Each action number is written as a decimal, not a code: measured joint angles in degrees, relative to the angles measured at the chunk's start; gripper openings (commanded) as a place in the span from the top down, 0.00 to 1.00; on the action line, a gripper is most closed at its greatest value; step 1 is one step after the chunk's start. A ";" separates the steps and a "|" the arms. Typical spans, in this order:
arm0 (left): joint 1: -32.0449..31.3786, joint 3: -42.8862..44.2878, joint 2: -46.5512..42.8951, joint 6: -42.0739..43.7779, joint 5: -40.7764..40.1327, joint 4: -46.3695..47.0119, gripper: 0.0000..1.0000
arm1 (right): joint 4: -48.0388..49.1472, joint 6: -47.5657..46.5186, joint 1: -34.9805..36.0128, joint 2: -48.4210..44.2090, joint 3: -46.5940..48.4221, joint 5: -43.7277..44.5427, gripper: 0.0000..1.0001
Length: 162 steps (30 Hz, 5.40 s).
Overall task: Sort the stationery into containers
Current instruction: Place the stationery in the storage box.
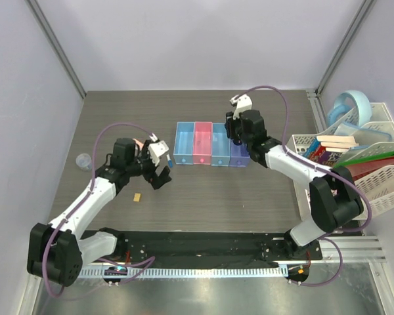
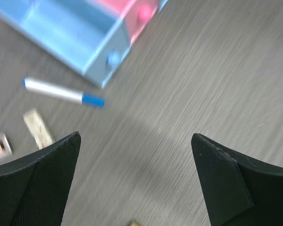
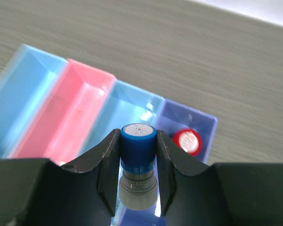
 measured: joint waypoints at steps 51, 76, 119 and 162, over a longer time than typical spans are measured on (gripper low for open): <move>-10.08 8.33 -0.59 7.63 11.74 2.69 0.00 | -4.24 10.03 -3.54 1.09 1.77 -15.74 0.83; -10.08 8.15 -1.31 10.58 6.08 -0.50 0.00 | 10.84 -6.82 -5.55 0.26 -9.31 -11.39 0.77; -10.08 8.15 -1.33 10.58 6.10 -0.81 0.00 | 9.79 -7.10 -6.32 3.61 -10.27 -12.81 0.70; -10.08 8.15 -1.53 10.62 5.97 -1.01 0.00 | -0.20 -10.84 -7.13 -2.89 -7.96 -16.70 0.51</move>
